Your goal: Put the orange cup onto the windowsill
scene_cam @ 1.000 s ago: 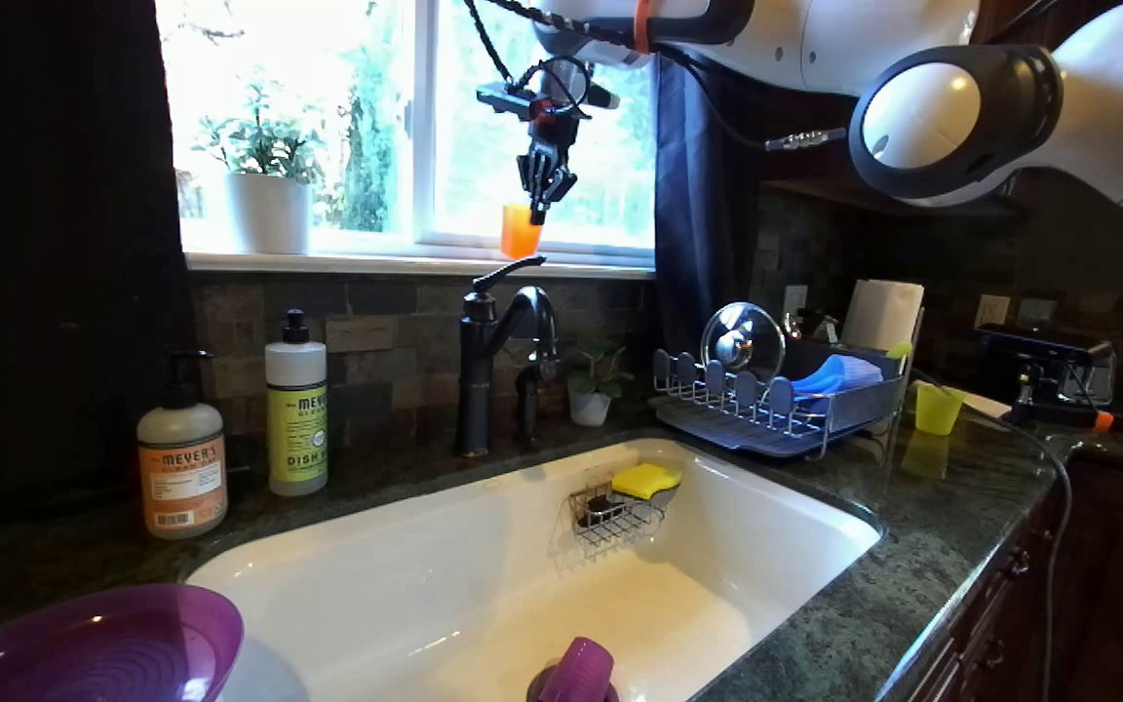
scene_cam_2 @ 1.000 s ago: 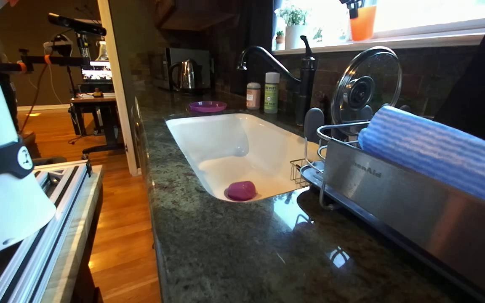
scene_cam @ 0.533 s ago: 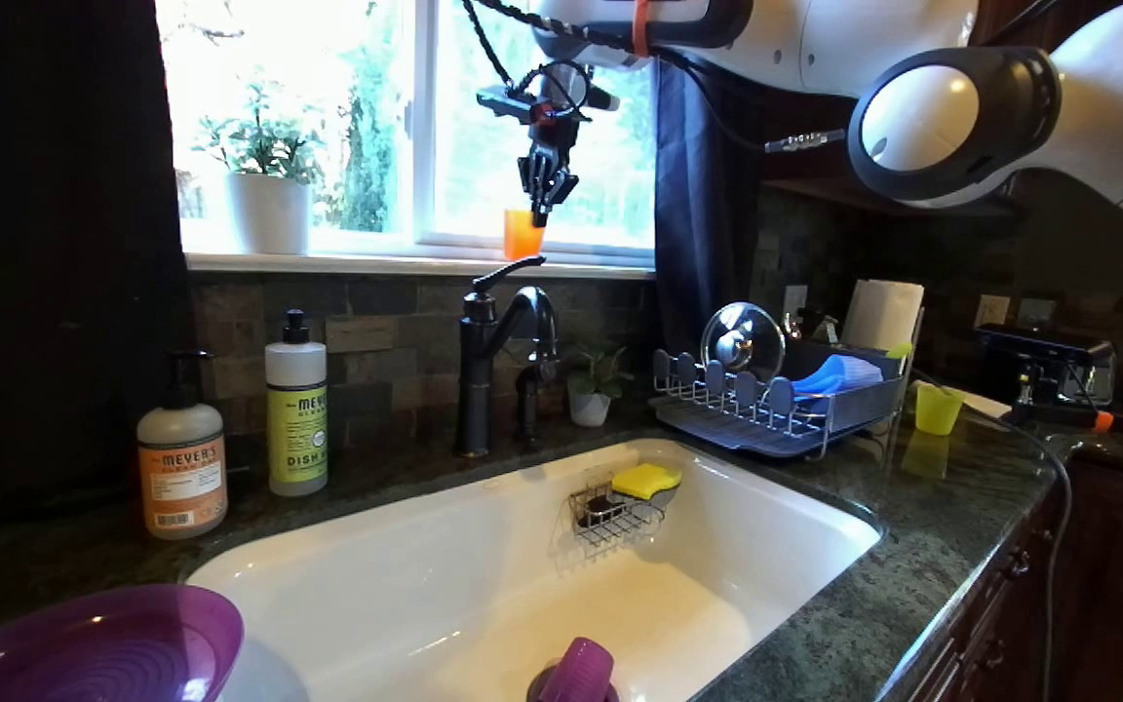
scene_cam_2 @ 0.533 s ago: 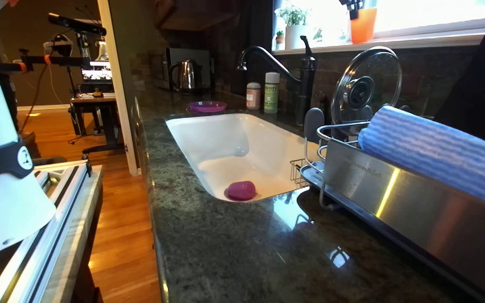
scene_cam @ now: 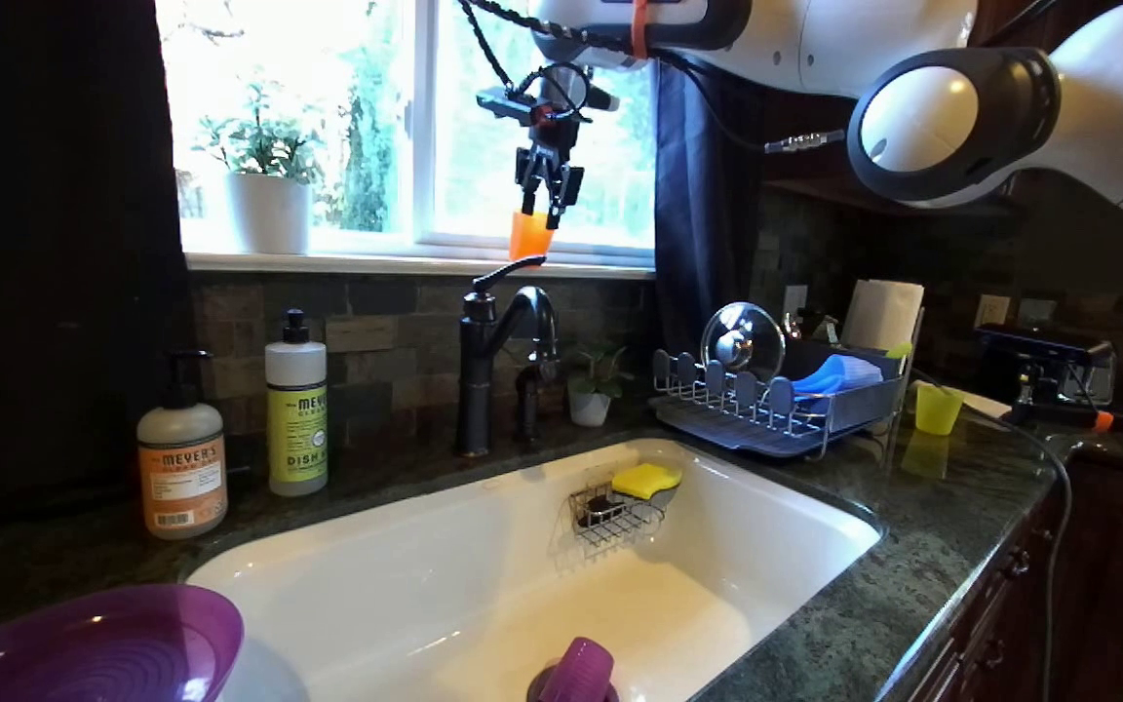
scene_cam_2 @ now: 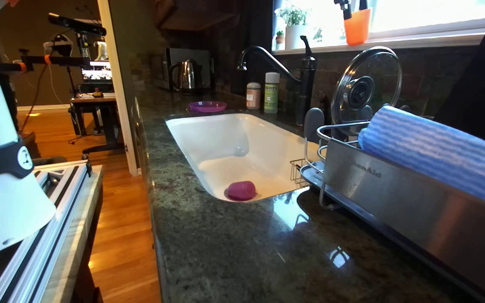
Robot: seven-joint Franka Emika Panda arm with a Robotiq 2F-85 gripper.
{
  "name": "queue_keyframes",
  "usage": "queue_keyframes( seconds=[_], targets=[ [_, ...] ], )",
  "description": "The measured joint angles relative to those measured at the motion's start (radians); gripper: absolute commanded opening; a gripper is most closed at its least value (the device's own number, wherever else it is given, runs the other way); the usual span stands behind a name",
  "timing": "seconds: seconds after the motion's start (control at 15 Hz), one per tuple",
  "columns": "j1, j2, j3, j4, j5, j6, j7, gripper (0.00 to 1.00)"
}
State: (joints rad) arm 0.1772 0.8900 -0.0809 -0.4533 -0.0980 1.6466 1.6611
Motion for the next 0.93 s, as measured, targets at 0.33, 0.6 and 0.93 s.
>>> queue_keyframes(
  seconds=[0.33,0.6,0.93],
  targets=[
    [0.001,0.000,-0.009,0.001,-0.005,0.000,0.000,0.48],
    [0.006,0.000,-0.020,0.001,-0.017,0.001,0.000,0.18],
    [0.014,-0.001,-0.035,0.002,-0.038,0.006,0.002,0.00]
  ],
)
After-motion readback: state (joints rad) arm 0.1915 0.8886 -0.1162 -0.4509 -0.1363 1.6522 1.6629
